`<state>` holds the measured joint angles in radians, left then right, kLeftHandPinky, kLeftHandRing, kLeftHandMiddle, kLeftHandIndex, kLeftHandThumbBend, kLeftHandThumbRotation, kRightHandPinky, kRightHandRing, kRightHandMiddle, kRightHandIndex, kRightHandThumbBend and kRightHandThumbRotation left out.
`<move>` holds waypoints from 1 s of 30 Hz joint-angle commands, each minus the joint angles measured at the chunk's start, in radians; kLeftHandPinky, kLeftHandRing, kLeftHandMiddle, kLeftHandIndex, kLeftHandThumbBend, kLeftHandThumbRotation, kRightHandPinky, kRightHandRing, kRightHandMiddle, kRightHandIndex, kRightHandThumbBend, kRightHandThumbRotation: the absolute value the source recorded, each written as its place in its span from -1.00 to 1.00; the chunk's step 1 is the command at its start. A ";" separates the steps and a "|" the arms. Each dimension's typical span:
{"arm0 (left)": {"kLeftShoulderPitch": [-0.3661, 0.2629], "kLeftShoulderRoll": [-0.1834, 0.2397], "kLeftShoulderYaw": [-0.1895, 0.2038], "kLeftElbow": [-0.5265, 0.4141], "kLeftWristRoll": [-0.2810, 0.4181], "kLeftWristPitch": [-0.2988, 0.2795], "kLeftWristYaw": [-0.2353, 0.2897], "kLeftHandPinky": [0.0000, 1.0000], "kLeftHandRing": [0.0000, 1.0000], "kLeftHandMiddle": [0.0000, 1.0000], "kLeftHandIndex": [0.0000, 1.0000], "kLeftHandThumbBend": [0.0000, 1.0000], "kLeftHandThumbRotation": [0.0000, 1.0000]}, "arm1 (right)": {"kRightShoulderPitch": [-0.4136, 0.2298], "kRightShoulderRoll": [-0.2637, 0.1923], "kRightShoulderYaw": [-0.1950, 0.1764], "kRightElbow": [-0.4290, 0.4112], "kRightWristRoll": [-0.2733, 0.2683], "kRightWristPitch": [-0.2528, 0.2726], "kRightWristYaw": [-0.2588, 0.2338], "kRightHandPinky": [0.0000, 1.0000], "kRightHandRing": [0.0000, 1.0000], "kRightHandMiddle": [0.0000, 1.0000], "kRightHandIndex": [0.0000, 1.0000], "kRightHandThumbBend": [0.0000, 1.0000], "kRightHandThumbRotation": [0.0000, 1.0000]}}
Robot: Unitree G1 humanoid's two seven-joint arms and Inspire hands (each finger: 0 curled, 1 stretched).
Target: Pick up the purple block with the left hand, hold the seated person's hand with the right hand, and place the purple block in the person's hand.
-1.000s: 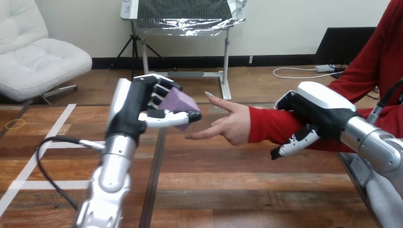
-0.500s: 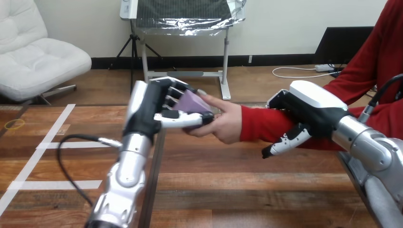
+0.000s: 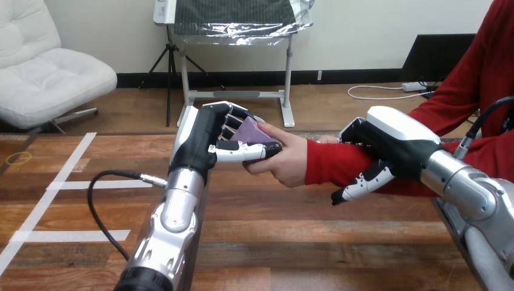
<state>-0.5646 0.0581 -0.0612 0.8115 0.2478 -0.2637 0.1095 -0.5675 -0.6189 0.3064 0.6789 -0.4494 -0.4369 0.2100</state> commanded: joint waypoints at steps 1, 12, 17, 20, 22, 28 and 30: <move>-0.133 -0.046 -0.014 0.064 -0.012 -0.051 0.009 -0.44 -0.32 -0.20 -0.12 0.48 -1.00 | -0.023 0.057 -0.015 -0.084 0.032 -0.027 0.004 -0.55 -0.50 -0.41 -0.39 0.82 -0.65; -0.164 -0.085 -0.029 0.132 -0.011 -0.058 0.014 -0.46 -0.32 -0.20 -0.11 0.49 -1.00 | -0.016 0.060 -0.018 -0.085 0.035 -0.037 0.003 -0.55 -0.49 -0.41 -0.39 0.82 -0.69; -0.167 -0.098 -0.030 0.155 -0.019 -0.073 0.005 -0.44 -0.31 -0.19 -0.11 0.48 -1.00 | -0.014 0.060 -0.016 -0.084 0.031 -0.042 -0.002 -0.54 -0.49 -0.40 -0.39 0.82 -0.68; -0.168 -0.102 -0.031 0.164 -0.022 -0.081 0.003 -0.44 -0.31 -0.19 -0.11 0.48 -1.00 | -0.014 0.061 -0.016 -0.081 0.032 -0.045 -0.002 -0.54 -0.49 -0.41 -0.39 0.82 -0.68; -0.166 -0.104 -0.035 0.165 -0.022 -0.081 0.002 -0.44 -0.31 -0.19 -0.11 0.48 -1.00 | -0.013 0.060 -0.016 -0.079 0.031 -0.047 -0.002 -0.54 -0.49 -0.41 -0.39 0.82 -0.68; -0.159 -0.106 -0.039 0.164 -0.021 -0.086 0.000 -0.43 -0.31 -0.19 -0.12 0.49 -1.00 | -0.013 0.059 -0.016 -0.073 0.034 -0.046 0.003 -0.54 -0.50 -0.41 -0.39 0.82 -0.69; -0.156 -0.105 -0.039 0.162 -0.021 -0.089 -0.002 -0.43 -0.31 -0.19 -0.12 0.49 -1.00 | -0.013 0.057 -0.016 -0.072 0.033 -0.045 0.004 -0.54 -0.50 -0.41 -0.39 0.82 -0.69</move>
<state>-0.6307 0.0181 -0.0611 0.9803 0.2233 -0.3150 0.1281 -0.5454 -0.6228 0.3013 0.6778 -0.4487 -0.4365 0.2105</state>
